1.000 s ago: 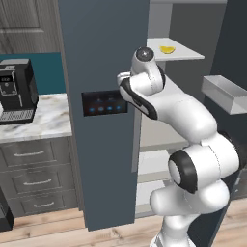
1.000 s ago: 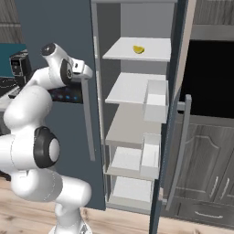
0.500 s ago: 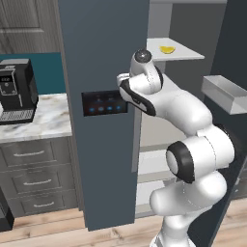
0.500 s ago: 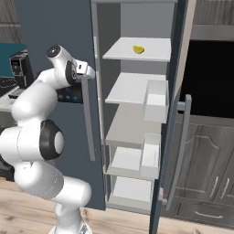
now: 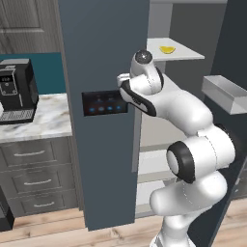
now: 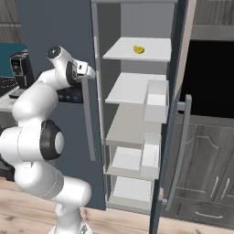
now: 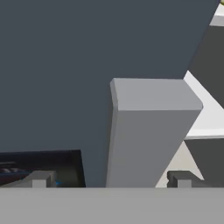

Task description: There is a bowl on the dining counter. Grab a lemon wedge from the fridge and place it in the bowl. Then get the liquor bottle and glass cup from the cabinet and place them next to the bowl.

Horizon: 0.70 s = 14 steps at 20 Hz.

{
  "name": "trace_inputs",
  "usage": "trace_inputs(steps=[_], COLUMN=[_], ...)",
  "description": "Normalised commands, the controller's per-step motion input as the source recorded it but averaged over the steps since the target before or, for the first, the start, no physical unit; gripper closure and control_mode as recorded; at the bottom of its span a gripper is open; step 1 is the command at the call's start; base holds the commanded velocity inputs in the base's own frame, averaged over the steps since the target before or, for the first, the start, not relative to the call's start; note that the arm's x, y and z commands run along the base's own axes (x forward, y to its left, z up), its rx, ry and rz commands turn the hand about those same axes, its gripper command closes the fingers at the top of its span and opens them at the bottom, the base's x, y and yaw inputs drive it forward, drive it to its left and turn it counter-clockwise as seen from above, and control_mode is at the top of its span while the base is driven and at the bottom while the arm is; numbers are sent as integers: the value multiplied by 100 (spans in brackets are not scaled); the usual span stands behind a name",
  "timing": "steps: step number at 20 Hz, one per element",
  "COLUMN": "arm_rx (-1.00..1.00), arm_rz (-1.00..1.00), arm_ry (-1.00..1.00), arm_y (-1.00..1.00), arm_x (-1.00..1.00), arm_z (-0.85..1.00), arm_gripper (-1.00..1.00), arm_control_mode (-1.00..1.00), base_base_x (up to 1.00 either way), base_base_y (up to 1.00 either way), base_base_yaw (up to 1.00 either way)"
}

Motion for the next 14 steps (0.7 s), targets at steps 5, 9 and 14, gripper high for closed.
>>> trace_inputs(steps=[5, 9, 14], arm_rx=[1, 1, 2], arm_rz=[3, 4, 7], arm_ry=[0, -1, -3], arm_y=[-19, -20, -19], arm_x=[7, 1, 1], arm_z=[-12, -13, -16], arm_gripper=[-100, -100, -100], arm_control_mode=[-100, -100, -100], base_base_x=[0, 0, 0], base_base_y=[0, 0, 0], base_base_yaw=[0, 0, 0])
